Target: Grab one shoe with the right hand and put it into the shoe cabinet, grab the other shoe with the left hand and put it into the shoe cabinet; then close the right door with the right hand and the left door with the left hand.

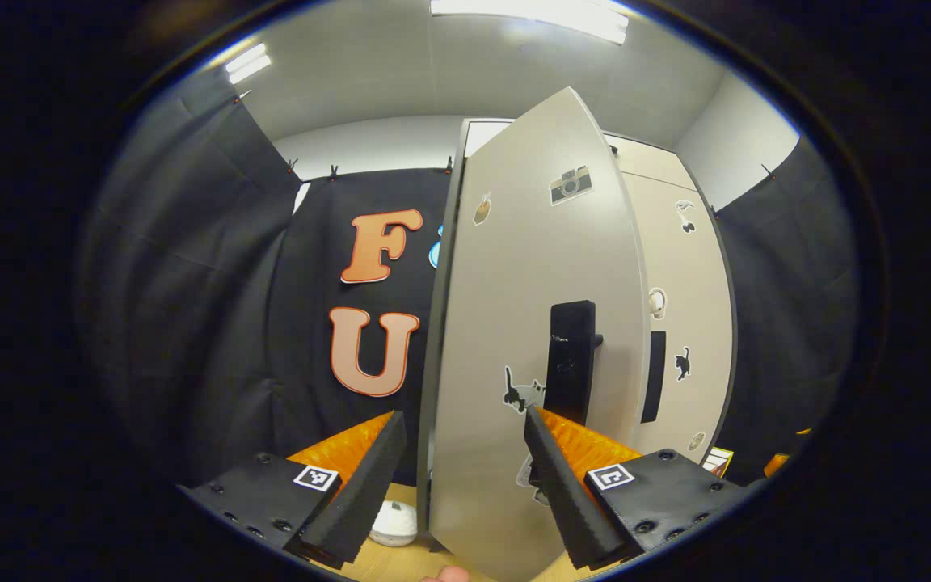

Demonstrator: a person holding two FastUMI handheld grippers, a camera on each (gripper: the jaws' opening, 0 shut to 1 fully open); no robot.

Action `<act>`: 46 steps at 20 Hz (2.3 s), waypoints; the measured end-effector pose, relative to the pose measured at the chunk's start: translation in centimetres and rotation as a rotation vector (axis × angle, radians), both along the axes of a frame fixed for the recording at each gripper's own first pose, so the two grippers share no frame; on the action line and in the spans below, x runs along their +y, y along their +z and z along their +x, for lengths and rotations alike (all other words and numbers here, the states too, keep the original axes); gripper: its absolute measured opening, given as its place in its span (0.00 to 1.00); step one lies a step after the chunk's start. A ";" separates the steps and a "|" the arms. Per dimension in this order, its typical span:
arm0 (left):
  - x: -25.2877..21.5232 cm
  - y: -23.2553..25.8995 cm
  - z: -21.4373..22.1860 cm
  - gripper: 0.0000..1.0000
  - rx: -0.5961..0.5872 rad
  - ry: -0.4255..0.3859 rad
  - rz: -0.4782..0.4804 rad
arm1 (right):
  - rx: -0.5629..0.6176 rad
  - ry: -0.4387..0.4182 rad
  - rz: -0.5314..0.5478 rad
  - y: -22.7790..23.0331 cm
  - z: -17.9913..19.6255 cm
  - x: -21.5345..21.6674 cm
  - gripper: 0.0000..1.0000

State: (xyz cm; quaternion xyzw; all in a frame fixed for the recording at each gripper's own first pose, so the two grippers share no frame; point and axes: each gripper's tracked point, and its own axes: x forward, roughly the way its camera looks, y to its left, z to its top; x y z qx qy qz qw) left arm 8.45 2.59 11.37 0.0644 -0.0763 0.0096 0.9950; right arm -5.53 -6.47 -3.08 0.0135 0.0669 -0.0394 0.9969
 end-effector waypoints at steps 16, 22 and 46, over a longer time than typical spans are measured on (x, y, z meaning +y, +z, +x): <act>-6.7 -4.7 5.8 0.96 0.091 -0.117 -0.001 | 0.027 -0.071 0.012 -0.9 -1.4 -2.6 0.94; -7.9 -4.9 8.0 0.99 0.078 -0.123 0.002 | 0.033 -0.086 0.041 -1.1 -1.4 -3.3 0.94; -9.1 -5.5 11.7 0.96 0.093 -0.118 -0.012 | 0.027 -0.094 0.030 -1.1 -0.7 -4.6 0.94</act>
